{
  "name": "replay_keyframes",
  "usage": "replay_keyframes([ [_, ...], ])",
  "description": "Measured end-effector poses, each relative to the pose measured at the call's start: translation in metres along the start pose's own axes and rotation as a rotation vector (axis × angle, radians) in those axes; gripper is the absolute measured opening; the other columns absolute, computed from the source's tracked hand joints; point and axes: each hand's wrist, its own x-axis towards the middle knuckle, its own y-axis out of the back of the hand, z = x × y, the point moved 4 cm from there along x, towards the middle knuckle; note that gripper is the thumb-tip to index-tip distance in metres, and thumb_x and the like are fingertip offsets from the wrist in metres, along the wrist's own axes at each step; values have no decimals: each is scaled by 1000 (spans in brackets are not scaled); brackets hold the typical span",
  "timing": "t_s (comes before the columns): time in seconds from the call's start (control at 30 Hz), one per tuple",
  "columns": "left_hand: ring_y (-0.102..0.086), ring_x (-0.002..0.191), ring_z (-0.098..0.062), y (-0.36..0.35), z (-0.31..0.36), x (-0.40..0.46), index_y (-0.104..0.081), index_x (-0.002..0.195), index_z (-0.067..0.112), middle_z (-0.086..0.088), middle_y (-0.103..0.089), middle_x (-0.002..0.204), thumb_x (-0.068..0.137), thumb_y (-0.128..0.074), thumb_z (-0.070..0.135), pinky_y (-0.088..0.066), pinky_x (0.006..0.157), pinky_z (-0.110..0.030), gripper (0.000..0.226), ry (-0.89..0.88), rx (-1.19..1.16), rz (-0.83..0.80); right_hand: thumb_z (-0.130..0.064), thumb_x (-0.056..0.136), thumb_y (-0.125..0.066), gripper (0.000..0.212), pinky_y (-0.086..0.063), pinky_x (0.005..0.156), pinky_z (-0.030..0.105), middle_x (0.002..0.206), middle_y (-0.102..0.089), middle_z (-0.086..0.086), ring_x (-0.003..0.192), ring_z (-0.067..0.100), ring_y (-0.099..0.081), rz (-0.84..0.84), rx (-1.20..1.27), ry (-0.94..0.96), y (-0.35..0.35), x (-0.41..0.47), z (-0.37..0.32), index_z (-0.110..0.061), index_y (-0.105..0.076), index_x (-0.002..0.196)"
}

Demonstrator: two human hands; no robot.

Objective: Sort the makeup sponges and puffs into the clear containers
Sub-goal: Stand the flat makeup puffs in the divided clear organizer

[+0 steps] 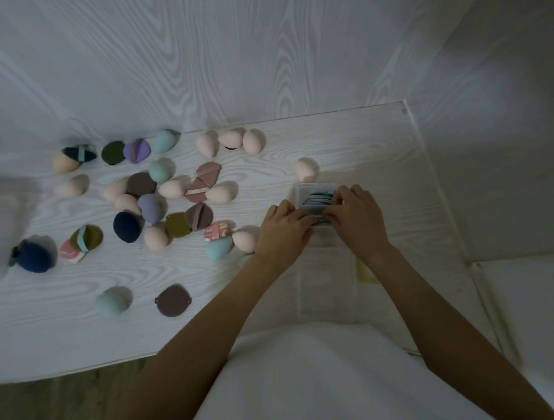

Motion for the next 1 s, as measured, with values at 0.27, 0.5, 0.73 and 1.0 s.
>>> replay_keyframes([
  [0.27, -58, 86, -19, 40, -65, -43, -67, 106, 15, 1, -69, 100, 87, -57, 23, -40, 76, -24, 23, 401, -406, 231, -13, 81, -66, 5, -43, 66, 35, 81, -60, 8, 73, 27, -53, 134, 166, -12, 15, 2, -8, -10, -69, 81],
  [0.5, -56, 92, -33, 42, -147, -60, -55, 124, 13, -12, -63, 107, 80, -60, 12, -48, 72, -40, 44, 672, -285, 71, -15, 85, -57, 20, -38, 77, 31, 94, -64, 7, 85, 26, -55, 32, 308, 99, 12, 58, -51, -11, -69, 100],
  [0.73, -55, 92, -45, 25, -158, -33, -67, 110, 9, -22, -63, 114, 72, -69, 7, -47, 79, -45, 38, 463, -141, -31, -12, 86, -57, 26, -41, 83, 39, 112, -61, 14, 98, 33, -55, -125, 159, -29, -21, 112, -43, -10, -64, 111],
  [1.0, -54, 84, -35, 38, -169, -52, -65, 109, 9, -13, -65, 100, 78, -47, 22, -44, 73, -38, 38, 561, -146, 172, -23, 87, -57, 31, -33, 86, 36, 118, -57, 9, 106, 29, -48, -356, 141, 218, -47, 95, -84, -14, -60, 117],
])
